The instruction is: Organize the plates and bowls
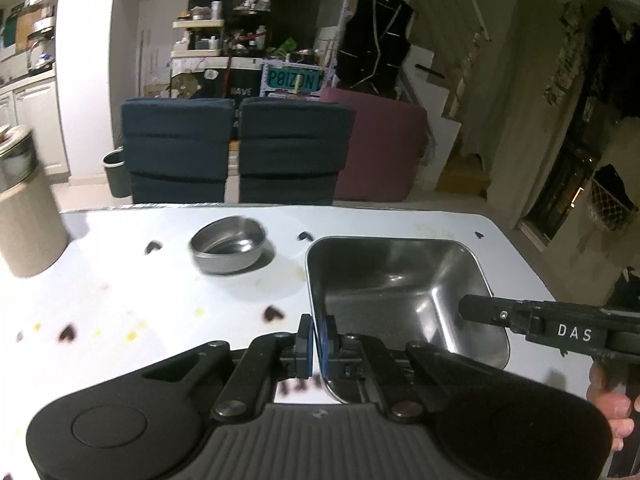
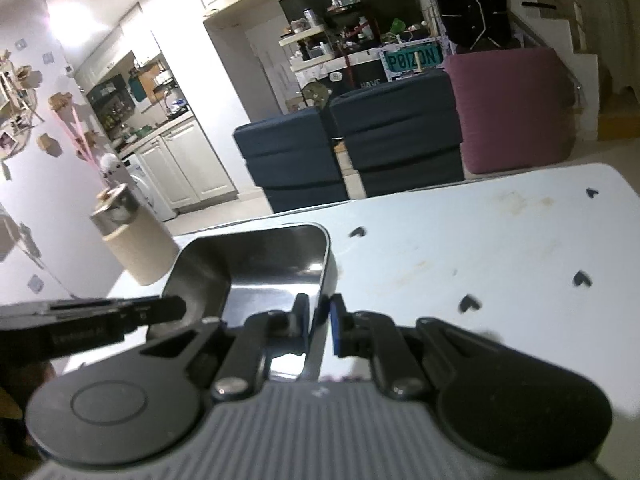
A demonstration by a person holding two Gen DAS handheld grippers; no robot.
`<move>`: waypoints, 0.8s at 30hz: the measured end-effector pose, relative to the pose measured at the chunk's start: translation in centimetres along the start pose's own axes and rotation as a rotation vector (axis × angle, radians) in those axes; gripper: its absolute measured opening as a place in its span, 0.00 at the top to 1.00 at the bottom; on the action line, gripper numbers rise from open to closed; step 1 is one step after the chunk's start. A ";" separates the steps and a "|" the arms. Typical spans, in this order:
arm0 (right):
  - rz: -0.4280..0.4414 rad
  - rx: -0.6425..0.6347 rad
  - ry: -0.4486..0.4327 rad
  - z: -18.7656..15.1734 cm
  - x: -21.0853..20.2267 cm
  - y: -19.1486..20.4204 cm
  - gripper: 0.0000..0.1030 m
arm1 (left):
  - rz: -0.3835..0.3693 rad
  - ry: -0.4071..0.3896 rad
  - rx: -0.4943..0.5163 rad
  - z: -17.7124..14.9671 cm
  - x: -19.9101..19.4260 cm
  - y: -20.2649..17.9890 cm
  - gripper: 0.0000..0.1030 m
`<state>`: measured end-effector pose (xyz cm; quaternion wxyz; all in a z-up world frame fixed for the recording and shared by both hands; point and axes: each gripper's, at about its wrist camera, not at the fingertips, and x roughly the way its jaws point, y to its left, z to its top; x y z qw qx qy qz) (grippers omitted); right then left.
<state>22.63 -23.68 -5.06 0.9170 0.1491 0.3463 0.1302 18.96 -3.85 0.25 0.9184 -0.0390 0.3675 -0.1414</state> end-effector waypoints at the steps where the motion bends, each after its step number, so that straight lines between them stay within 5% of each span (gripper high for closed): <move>1: 0.008 0.001 0.005 -0.3 0.0 0.5 0.87 | 0.004 -0.001 -0.005 -0.4 -0.5 0.5 0.96; 24: 0.107 -0.113 0.239 -4.6 7.8 10.6 0.87 | 0.186 0.032 -0.084 -6.6 -5.5 11.9 0.97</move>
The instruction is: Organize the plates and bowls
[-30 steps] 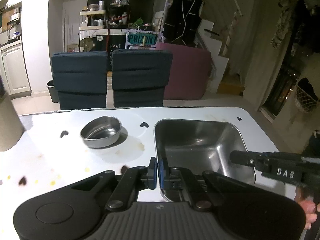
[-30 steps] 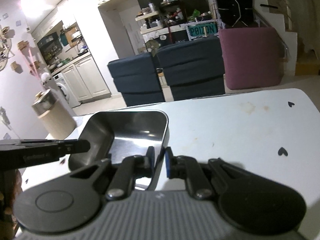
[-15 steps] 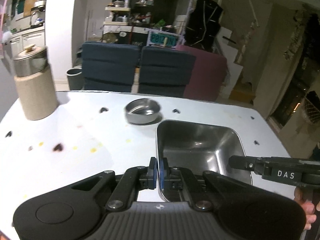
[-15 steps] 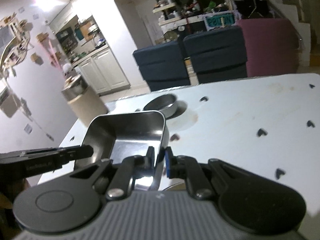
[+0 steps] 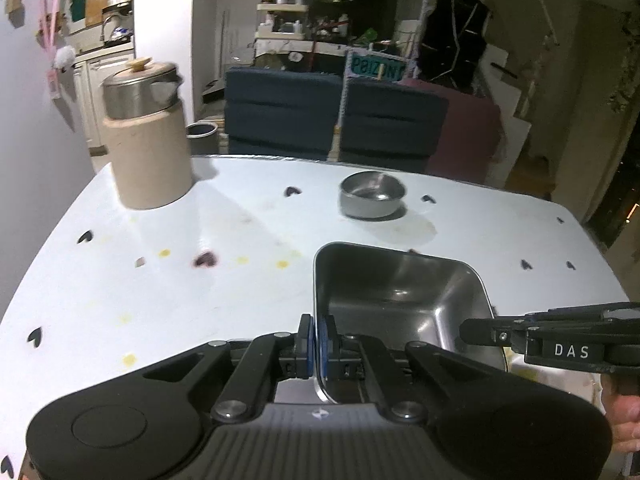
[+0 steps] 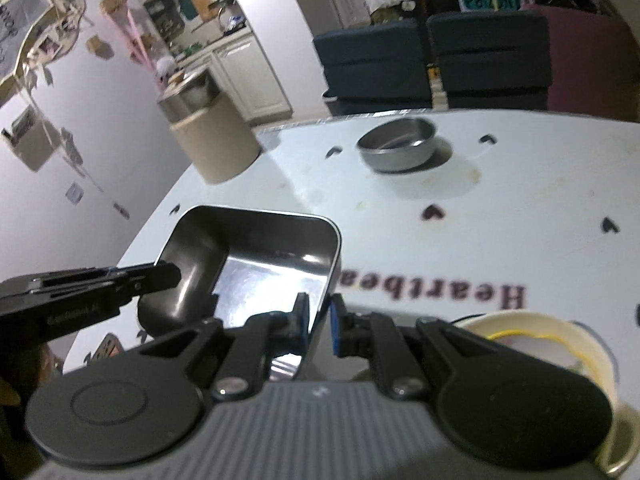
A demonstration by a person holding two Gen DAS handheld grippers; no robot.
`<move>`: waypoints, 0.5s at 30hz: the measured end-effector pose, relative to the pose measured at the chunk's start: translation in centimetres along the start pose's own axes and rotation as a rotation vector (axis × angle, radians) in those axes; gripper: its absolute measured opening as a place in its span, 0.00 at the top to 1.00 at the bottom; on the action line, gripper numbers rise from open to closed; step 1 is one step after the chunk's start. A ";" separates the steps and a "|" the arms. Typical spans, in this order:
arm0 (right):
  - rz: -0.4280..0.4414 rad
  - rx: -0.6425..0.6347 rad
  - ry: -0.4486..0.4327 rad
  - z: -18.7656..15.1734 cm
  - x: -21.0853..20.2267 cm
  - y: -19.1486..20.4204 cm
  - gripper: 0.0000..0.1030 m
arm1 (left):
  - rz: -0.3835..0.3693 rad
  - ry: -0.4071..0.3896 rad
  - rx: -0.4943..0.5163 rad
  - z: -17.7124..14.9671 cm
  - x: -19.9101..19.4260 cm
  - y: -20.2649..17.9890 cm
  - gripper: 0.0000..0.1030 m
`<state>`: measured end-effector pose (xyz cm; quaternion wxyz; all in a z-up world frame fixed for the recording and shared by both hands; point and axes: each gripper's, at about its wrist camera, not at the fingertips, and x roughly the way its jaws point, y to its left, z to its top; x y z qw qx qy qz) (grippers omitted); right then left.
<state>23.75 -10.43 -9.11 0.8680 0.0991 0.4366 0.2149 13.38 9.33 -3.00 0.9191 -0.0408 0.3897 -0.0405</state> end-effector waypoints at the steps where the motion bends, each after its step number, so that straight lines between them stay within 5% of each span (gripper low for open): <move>1: 0.002 -0.005 0.009 -0.2 0.5 0.3 0.88 | 0.004 0.002 -0.005 -0.2 -0.1 0.5 0.97; 15: 0.032 -0.037 0.119 -1.9 5.8 4.2 0.90 | 0.040 0.024 -0.026 -1.3 -0.4 3.8 0.96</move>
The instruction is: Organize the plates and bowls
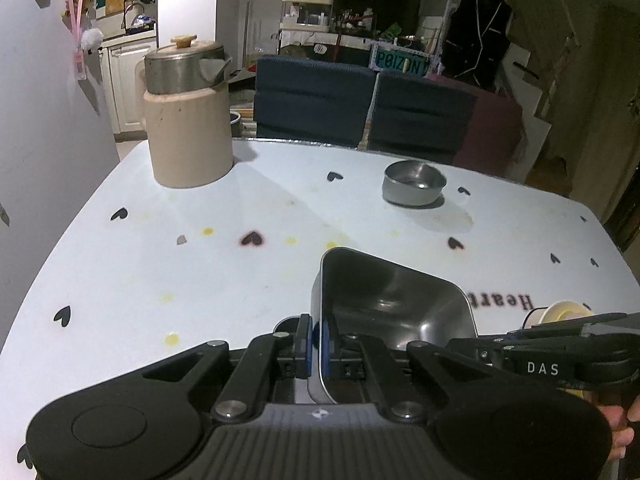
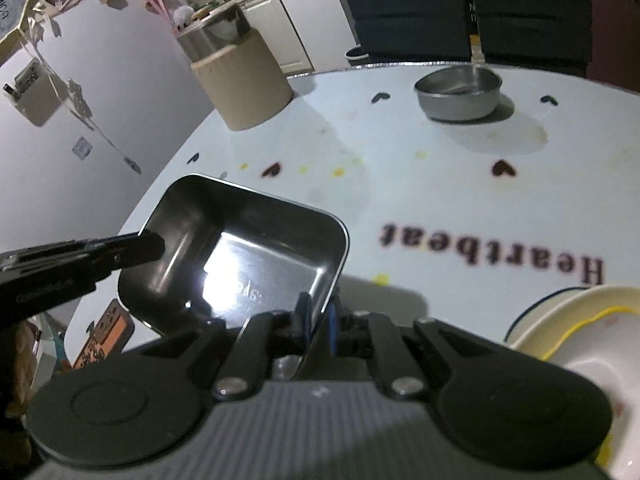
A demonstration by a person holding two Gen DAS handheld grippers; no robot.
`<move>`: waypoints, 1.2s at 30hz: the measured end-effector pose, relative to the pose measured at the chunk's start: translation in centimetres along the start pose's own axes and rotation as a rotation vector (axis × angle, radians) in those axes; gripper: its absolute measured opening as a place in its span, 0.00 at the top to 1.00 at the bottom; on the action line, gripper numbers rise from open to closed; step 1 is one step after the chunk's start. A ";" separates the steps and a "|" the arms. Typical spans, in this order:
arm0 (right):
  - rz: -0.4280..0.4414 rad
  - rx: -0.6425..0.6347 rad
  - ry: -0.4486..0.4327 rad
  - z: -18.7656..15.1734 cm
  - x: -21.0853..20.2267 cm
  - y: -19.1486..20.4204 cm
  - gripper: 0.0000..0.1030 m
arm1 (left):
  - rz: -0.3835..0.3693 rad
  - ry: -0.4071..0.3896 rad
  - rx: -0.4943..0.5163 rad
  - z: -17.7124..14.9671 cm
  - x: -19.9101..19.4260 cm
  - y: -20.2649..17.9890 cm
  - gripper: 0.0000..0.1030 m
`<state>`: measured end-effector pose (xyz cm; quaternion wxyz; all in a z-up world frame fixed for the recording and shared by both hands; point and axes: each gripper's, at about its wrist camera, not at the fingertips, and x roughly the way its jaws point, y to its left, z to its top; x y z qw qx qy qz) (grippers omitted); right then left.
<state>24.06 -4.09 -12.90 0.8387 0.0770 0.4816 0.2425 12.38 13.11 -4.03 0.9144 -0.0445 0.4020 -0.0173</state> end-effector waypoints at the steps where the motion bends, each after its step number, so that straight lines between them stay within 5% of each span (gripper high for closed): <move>1: 0.000 0.003 0.004 0.0 0.2 0.0 0.90 | 0.001 0.006 0.000 -0.1 0.2 0.1 0.96; 36: -0.066 -0.030 0.047 -0.8 2.7 0.7 0.89 | 0.082 0.156 0.132 -2.1 5.9 0.3 0.96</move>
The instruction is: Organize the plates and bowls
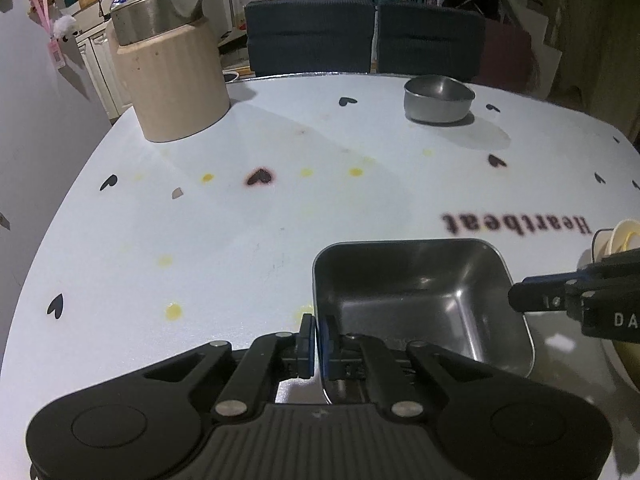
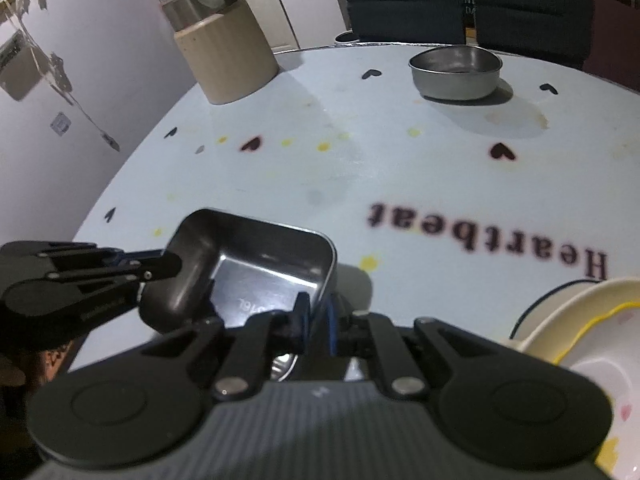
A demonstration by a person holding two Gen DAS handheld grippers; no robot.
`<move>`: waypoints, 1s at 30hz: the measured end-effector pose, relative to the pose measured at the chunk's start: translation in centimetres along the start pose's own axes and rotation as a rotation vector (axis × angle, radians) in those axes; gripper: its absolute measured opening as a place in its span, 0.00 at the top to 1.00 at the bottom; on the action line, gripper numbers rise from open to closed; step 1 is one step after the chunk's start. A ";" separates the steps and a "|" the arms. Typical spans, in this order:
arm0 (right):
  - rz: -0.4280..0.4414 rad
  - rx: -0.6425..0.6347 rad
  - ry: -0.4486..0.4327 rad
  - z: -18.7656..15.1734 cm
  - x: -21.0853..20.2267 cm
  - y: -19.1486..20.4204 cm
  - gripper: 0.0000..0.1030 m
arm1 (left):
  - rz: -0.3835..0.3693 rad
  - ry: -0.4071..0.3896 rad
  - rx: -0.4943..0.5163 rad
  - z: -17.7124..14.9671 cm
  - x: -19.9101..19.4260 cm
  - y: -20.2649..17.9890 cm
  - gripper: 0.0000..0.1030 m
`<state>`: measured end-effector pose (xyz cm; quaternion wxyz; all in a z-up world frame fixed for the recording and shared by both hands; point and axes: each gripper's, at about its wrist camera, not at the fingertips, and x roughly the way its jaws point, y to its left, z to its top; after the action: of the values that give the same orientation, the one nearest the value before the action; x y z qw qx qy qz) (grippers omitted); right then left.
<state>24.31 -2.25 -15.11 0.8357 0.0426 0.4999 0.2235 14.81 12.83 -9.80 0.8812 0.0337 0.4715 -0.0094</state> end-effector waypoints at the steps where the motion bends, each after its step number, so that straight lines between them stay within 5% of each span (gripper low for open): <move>1: 0.002 0.002 0.000 0.0 0.0 -0.1 0.89 | 0.002 0.002 0.005 0.0 0.1 0.0 0.96; 11: 0.004 0.000 0.006 0.0 0.0 -0.1 0.86 | -0.006 0.030 0.012 0.0 1.0 0.3 0.90; 17: -0.010 0.010 0.011 0.0 0.0 -0.5 0.71 | -0.014 0.039 0.007 0.0 1.4 0.4 0.87; 20: 0.010 0.021 0.024 -0.2 0.3 -0.8 0.72 | -0.013 0.041 -0.004 0.1 1.6 0.8 0.80; 23: 0.035 0.021 0.031 -0.3 0.4 -0.6 0.84 | -0.018 0.037 -0.025 0.1 1.8 1.3 0.80; 30: 0.075 0.021 0.011 -0.3 0.7 -0.3 0.87 | -0.014 0.035 -0.034 0.2 2.0 1.7 0.79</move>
<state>24.45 -2.24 -15.86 0.8235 0.0688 0.5049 0.2496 16.18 14.49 -11.28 0.8731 0.0155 0.4873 -0.0070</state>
